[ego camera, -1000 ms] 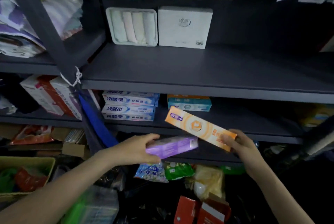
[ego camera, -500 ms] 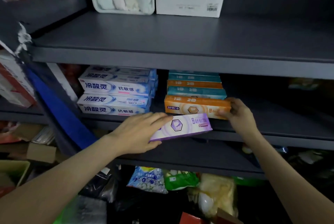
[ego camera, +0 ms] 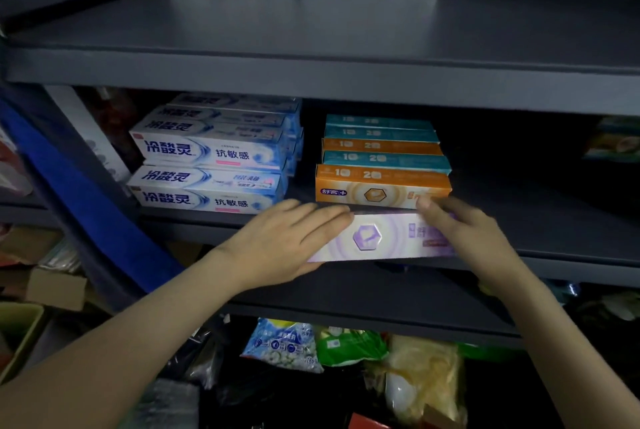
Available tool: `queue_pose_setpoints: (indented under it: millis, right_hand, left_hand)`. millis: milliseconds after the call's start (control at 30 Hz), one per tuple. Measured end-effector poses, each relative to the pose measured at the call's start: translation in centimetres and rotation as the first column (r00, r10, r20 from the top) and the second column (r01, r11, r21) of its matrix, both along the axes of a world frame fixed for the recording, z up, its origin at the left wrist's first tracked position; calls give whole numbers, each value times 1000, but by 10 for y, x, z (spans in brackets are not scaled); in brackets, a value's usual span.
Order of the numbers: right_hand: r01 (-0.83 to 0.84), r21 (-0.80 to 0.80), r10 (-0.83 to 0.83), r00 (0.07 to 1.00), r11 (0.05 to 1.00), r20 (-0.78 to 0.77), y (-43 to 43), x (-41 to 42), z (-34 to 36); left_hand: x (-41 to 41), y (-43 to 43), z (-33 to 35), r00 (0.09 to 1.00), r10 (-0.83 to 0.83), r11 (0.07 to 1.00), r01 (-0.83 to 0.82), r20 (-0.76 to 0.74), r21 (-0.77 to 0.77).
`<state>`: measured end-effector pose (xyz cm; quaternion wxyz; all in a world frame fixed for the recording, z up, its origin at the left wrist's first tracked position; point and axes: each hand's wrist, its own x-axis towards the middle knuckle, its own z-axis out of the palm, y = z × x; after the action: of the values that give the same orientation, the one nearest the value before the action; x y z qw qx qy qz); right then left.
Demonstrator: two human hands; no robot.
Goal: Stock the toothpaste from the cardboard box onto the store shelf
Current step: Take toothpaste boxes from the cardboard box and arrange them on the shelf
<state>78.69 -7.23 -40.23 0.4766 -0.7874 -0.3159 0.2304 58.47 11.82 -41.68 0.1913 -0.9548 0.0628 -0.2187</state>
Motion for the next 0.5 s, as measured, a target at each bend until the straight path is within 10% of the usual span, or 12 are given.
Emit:
queue_pose_setpoints:
  millis: [167,500]
  right_hand:
    - [-115,-33,116,993,993,33,-15,15,-8]
    - [274,99,-291,923,957,251,6,29,-51]
  left_hand:
    - [25,-6,-8,962,249,966,-254,113,37]
    - [74,-14,-28,845,525,797,-529,-98,-291]
